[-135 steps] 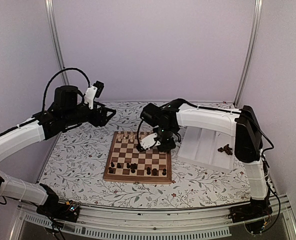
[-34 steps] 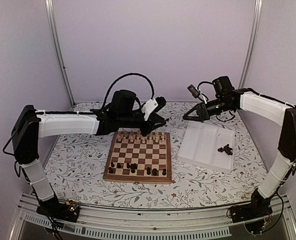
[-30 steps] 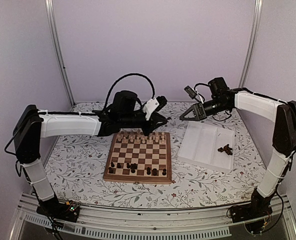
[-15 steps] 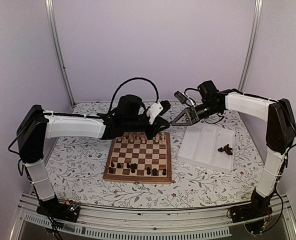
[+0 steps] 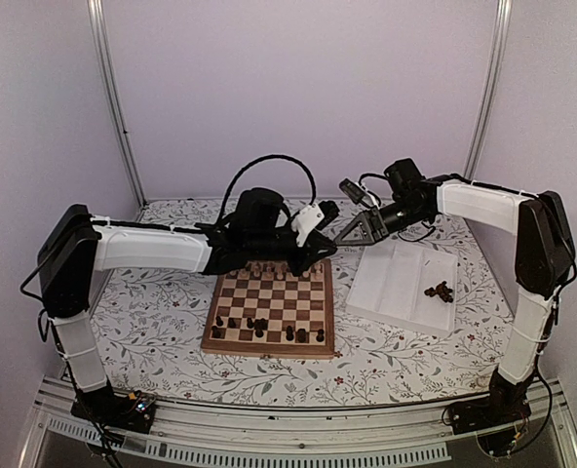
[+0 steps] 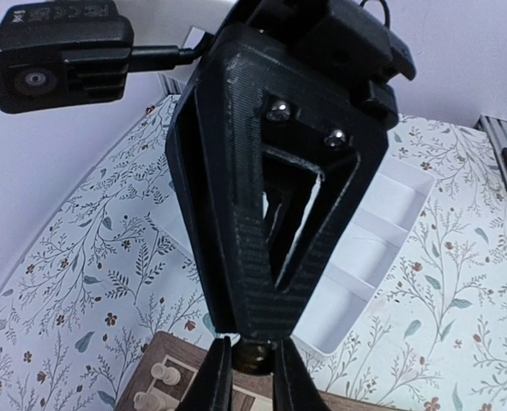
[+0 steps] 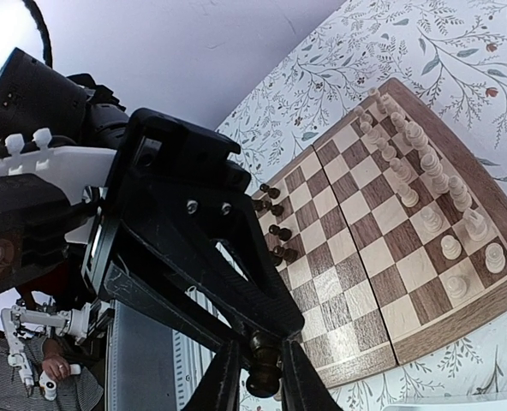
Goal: Set up the chess pieces on the board
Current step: Place the chess piece on the chessboard.
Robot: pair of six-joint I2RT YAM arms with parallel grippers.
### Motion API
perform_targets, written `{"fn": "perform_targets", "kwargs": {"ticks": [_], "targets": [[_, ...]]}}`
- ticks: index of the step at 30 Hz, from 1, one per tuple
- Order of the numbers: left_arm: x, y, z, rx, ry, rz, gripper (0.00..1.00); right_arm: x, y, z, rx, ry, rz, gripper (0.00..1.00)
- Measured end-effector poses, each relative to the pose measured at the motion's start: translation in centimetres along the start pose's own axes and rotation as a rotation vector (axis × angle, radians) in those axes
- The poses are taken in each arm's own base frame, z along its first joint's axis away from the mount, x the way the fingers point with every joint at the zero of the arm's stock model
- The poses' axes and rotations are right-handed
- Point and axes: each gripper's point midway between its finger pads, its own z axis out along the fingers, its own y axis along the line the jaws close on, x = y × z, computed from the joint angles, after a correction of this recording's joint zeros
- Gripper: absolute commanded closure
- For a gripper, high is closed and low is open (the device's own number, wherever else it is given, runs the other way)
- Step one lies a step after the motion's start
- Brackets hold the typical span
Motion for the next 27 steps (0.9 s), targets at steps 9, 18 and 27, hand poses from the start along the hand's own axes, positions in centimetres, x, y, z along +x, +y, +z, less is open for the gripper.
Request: {"fn": "perform_targets", "kwargs": {"ticks": [9, 18, 27], "targets": [[0.2, 0.2, 0.1, -0.024, 0.008, -0.018, 0.86, 0.2, -0.4, 0.1, 0.004, -0.003, 0.0, 0.89], [0.6, 0.6, 0.4, -0.053, 0.017, -0.06, 0.64, 0.2, -1.0, 0.2, 0.04, -0.002, -0.009, 0.98], [1.1, 1.0, -1.7, -0.103, 0.076, -0.005, 0.51, 0.1, -2.3, 0.1, 0.241, 0.056, -0.138, 0.98]]}}
